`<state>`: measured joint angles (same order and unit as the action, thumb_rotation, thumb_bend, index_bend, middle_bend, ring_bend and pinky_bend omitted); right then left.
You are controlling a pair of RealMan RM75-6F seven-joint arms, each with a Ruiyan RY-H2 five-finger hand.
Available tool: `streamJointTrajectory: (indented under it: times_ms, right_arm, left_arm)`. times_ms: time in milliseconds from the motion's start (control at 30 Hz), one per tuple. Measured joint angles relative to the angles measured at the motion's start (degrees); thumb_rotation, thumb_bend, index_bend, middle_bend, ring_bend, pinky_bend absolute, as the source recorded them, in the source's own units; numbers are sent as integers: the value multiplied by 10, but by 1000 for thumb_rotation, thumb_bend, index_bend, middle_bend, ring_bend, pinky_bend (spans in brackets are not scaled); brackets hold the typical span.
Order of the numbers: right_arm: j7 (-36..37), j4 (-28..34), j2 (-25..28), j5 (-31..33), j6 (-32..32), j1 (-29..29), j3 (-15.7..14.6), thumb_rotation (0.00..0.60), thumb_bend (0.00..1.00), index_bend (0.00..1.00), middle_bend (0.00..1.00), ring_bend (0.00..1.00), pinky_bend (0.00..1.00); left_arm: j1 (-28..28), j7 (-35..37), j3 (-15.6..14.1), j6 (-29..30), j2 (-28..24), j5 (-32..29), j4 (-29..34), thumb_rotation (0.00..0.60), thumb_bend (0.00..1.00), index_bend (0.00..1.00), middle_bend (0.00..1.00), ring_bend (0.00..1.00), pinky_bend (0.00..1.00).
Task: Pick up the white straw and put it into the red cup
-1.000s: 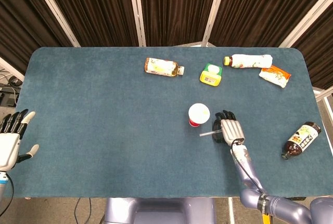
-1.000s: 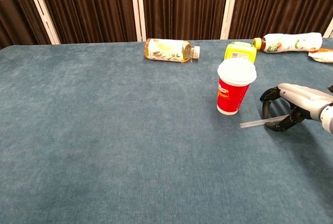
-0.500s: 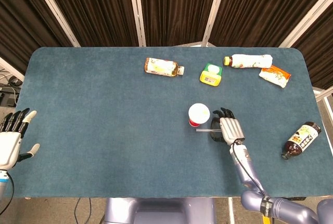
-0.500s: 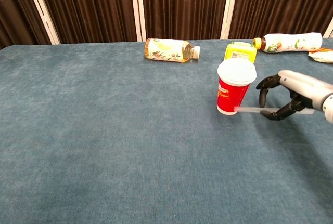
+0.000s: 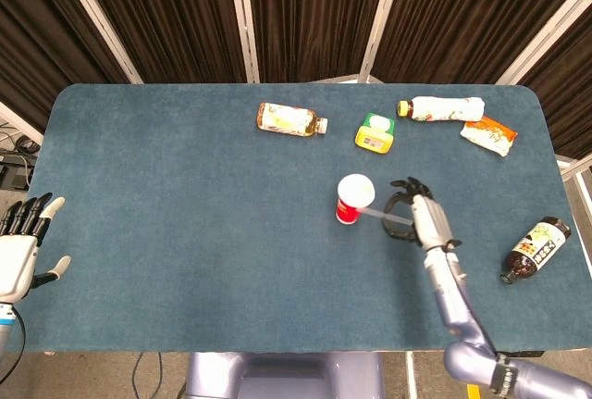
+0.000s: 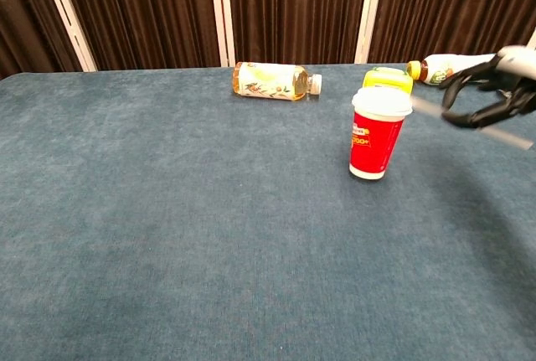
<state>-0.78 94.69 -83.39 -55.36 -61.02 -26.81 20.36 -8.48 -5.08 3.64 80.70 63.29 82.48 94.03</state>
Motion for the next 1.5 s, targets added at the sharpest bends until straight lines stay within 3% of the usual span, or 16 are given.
streamJointTrajectory:
  times_ms: [333, 667, 900, 1200, 1500]
  right_arm:
    - [62, 72, 62, 70, -7, 14, 65, 600, 396, 570, 191, 0, 0]
    - [159, 114, 62, 119, 0, 16, 114, 600, 397, 593, 214, 0, 0]
    - [285, 136, 28, 149, 24, 9, 165, 600, 401, 609, 227, 0, 0]
    - [395, 135, -24, 165, 48, -4, 202, 600, 400, 645, 254, 0, 0]
    - [491, 92, -104, 129, 25, -1, 209, 600, 401, 674, 264, 0, 0]
  left_arm:
    - [-1, -3, -1, 1, 1, 2, 0, 600, 295, 67, 0, 0, 0]
    - [-5, -3, -1, -2, 0, 2, -2, 600, 294, 67, 0, 0, 0]
    - [-5, 2, -1, -2, -1, 3, -3, 600, 294, 67, 0, 0, 0]
    - [-3, 4, -3, 0, -1, 3, -3, 600, 295, 67, 0, 0, 0]
    - [0, 7, -4, 3, -1, 3, -3, 600, 296, 68, 0, 0, 0]
